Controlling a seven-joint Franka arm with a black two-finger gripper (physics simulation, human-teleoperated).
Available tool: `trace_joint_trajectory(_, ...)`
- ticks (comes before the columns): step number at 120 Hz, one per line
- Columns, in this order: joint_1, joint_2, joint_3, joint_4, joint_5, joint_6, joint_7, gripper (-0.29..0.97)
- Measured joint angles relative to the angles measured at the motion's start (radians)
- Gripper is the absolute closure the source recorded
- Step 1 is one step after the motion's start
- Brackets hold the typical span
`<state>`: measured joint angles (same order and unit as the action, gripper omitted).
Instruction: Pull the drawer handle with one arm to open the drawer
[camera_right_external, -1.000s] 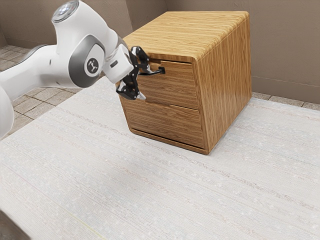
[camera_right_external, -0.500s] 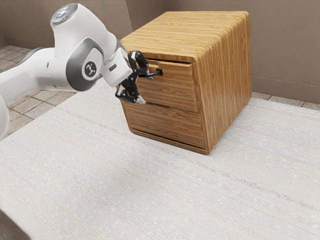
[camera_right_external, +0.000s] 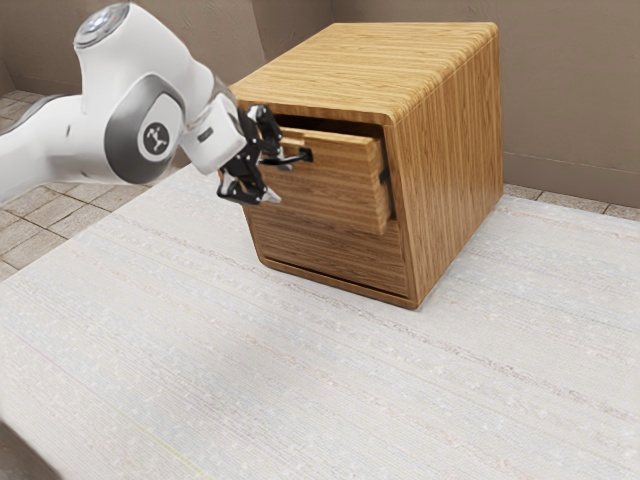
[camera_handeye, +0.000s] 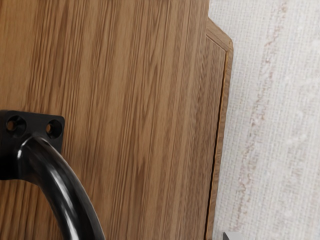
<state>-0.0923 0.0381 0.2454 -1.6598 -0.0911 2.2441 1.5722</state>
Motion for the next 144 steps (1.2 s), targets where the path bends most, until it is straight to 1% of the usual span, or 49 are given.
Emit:
trace_joint_trajectory(5, 0.0, -0.006, 0.0, -0.01, 0.001, 0.0, -0.001, 0.38)
trace_joint_trajectory(15, -0.001, -0.021, 0.0, -0.023, 0.001, 0.0, -0.002, 0.4)
trace_joint_trajectory(61, 0.0, -0.084, 0.0, -0.091, 0.009, -0.002, -0.008, 0.38)
trace_joint_trajectory(75, -0.002, -0.115, 0.0, -0.117, 0.014, -0.002, -0.011, 0.42)
trace_joint_trajectory(87, -0.008, -0.146, 0.0, -0.144, 0.026, -0.003, -0.014, 0.41)
trace_joint_trajectory(95, -0.012, -0.169, -0.001, -0.163, 0.037, -0.003, -0.018, 0.44)
trace_joint_trajectory(134, -0.016, -0.23, 0.0, -0.24, 0.053, -0.002, -0.032, 0.37)
trace_joint_trajectory(144, -0.013, -0.24, 0.0, -0.253, 0.057, -0.002, -0.034, 0.38)
